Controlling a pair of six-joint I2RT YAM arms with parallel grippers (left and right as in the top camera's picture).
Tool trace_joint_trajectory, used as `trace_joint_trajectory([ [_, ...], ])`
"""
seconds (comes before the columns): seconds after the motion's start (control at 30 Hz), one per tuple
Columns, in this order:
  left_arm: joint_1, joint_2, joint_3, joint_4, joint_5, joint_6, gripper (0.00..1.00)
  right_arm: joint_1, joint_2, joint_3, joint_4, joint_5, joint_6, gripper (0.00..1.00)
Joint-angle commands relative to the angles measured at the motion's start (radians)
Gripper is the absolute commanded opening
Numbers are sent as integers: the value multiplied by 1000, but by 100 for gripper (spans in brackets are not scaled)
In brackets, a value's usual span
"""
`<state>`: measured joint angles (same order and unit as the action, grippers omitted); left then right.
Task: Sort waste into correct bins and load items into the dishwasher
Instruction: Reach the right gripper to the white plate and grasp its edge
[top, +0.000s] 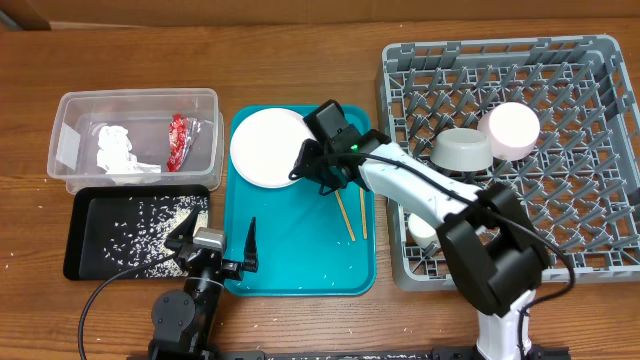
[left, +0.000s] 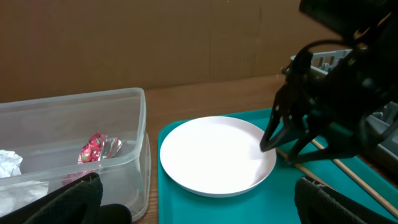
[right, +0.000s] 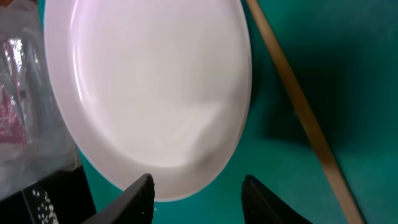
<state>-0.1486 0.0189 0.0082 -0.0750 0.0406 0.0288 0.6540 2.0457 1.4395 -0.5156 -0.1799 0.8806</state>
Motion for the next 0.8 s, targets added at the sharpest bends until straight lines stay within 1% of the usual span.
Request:
trace_joint_trajectory([
  [0.0, 5, -4, -3, -2, -7, -8, 100, 2, 54, -7, 37, -10, 67, 47],
  [0.03, 5, -4, -3, -3, -7, -8, 100, 6, 62, -7, 41, -8, 67, 47],
  [0.1, 5, -4, -3, -2, -7, -8, 100, 13, 76, -7, 39, -5, 67, 41],
  [0.17, 5, -4, -3, -2, -7, -8, 100, 17, 76, -7, 34, -5, 67, 32],
  [0.23, 5, -4, -3, -2, -7, -8, 100, 21, 76, -7, 31, -5, 67, 27],
  [0.27, 5, -4, -3, -2, -7, -8, 100, 21, 76, -7, 13, -4, 67, 19],
  [0.3, 5, -4, -3, -2, -7, -8, 100, 21, 76, -7, 0, 0, 67, 16],
  [0.33, 5, -4, -3, -2, -7, -8, 100, 21, 76, -7, -22, 1, 67, 9],
  [0.4, 5, -4, -3, -2, -7, -8, 100, 21, 74, -5, -42, 0, 67, 5],
  [0.6, 5, -4, -3, -2, -7, -8, 100, 1, 21, 6, -101, 3, 53, 4],
  [0.7, 5, -4, -3, -2, -7, -8, 100, -3, -38, 20, -104, 11, -37, 4],
  [0.77, 5, -4, -3, -2, -7, -8, 100, -3, -90, 23, -117, 50, -91, 4],
])
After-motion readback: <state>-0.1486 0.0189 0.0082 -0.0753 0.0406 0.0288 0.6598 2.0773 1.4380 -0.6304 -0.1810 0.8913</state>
